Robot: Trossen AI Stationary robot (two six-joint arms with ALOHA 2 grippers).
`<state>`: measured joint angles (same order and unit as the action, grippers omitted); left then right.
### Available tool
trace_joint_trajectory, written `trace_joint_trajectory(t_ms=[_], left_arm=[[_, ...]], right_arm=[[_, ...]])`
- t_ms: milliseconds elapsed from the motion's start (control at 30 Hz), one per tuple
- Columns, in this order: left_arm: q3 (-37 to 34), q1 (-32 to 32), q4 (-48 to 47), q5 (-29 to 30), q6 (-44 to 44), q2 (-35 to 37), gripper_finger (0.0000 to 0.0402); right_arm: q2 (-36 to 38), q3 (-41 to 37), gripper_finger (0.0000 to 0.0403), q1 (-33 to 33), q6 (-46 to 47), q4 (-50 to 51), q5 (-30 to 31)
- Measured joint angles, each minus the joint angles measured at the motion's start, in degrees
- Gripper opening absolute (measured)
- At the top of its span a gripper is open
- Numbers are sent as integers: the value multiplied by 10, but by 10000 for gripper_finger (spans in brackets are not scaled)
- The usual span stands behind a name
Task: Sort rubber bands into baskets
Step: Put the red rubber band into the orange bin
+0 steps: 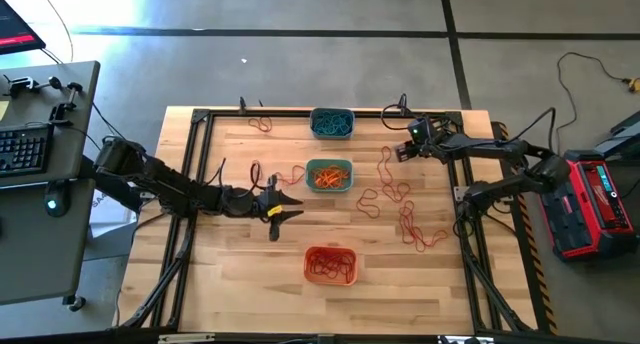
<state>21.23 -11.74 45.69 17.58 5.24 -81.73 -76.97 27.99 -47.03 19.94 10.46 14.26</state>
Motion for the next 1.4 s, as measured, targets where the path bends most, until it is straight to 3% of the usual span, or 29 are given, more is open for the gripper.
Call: trace_joint_trajectory(t_ms=[333,467,633,833,1067,1233,1400], left_arm=[[0,-3,0,0,-4,0,111],[0,-3,0,0,-4,0,111],[0,-3,10,-4,15,0,111],[0,-3,10,-6,18,0,111],[0,-3,10,-6,22,0,111],[0,-3,9,-5,26,0,111],[0,-3,9,-3,26,0,111]], right_arm=[[-59,2,142,39,7,-24,62],[-61,2,102,42,-12,-23,49],[-61,2,14,40,-73,-23,37],[-33,-1,7,59,-85,-6,-4],[47,-2,1,182,-66,-3,-38],[95,-1,1,323,-22,-9,-36],[110,-1,1,482,21,-78,-21]])
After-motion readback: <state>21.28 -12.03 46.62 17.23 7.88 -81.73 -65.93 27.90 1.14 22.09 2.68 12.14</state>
